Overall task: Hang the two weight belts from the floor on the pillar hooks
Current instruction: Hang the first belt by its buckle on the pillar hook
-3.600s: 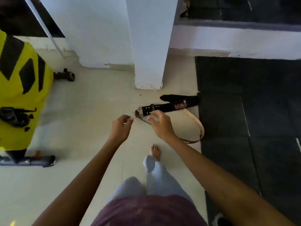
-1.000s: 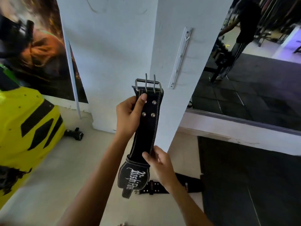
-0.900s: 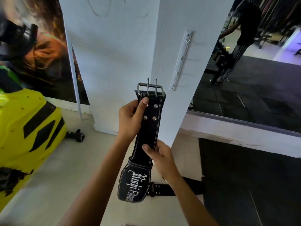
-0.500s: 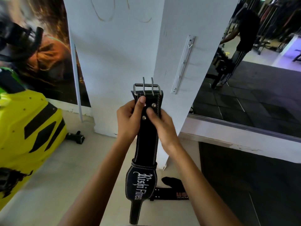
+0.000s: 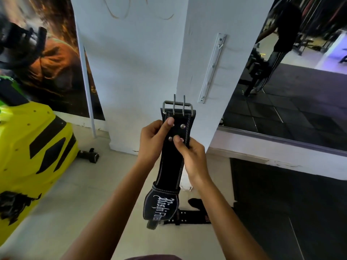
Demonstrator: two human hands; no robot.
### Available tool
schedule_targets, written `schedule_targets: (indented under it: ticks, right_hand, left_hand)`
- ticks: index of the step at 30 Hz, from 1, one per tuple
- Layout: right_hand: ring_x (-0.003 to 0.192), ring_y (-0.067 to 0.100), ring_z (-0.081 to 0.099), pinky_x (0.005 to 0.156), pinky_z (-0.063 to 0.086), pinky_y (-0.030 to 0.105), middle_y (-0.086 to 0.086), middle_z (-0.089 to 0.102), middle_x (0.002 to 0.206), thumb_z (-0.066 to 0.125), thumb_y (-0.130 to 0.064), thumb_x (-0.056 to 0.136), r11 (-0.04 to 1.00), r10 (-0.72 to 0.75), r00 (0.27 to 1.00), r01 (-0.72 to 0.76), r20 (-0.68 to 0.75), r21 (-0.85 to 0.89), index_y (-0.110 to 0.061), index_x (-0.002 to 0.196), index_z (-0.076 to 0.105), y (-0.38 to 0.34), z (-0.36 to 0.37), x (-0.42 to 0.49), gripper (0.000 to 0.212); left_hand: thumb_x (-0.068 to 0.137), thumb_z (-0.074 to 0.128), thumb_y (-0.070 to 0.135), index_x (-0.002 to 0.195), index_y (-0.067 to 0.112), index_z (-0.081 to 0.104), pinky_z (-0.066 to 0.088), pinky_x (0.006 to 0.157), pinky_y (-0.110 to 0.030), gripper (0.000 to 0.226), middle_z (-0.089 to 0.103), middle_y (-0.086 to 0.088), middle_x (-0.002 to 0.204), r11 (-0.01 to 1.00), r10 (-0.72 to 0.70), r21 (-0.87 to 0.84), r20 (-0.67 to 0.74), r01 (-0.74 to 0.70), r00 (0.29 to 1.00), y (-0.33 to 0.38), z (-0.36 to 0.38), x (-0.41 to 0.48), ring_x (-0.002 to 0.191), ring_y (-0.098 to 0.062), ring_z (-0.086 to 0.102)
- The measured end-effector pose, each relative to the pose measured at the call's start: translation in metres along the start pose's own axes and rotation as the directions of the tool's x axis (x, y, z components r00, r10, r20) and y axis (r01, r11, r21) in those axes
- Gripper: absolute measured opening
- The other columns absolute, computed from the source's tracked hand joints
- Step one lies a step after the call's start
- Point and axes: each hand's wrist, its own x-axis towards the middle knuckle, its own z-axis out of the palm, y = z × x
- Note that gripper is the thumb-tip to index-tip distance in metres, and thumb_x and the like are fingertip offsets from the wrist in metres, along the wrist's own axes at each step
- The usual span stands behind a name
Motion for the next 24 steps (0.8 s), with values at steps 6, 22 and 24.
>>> schedule_targets:
  ticks: [6,22,24]
  right_hand:
    - [0.083,0.008,0.072,0.075,0.058,0.023,0.004,0.072,0.097,0.059,-0.004,0.093,0.987,-0.099,0.995,0.100,-0.019,0.126,0.011,0.111,0.060,-0.026,-0.001,0.025,0.023]
    - [0.092,0.010,0.069,0.076,0.053,0.024,0.001,0.074,0.099,0.062,-0.016,0.093,0.993,-0.116,0.993,0.116,-0.032,0.001,-0.017,0.110,0.068,-0.013,0.004,0.003,0.018]
    - [0.090,0.008,0.069,0.072,0.052,0.021,0.001,0.073,0.098,0.063,-0.014,0.092,0.992,-0.128,0.991,0.128,-0.036,-0.005,-0.017,0.108,0.067,-0.021,0.001,0.002,0.016]
  left_hand:
    - [0.071,0.079,0.027,0.083,-0.002,0.060,0.050,0.065,-0.033,0.036,0.060,-0.027,0.078,0.959,-0.182,0.266,0.305,0.100,0.935,-0.064,-0.043,-0.041,0.073,-0.017,0.061]
    - [0.081,0.072,0.023,0.096,-0.009,0.055,0.055,0.065,-0.041,0.039,0.057,-0.018,0.081,0.999,-0.032,-0.034,0.068,0.034,0.997,0.018,-0.017,-0.007,0.074,-0.025,0.061]
    - [0.076,0.074,0.028,0.111,0.006,0.055,0.054,0.078,-0.053,0.046,0.057,-0.018,0.089,0.999,-0.002,-0.048,0.080,0.006,0.997,0.021,-0.014,-0.010,0.081,-0.031,0.061]
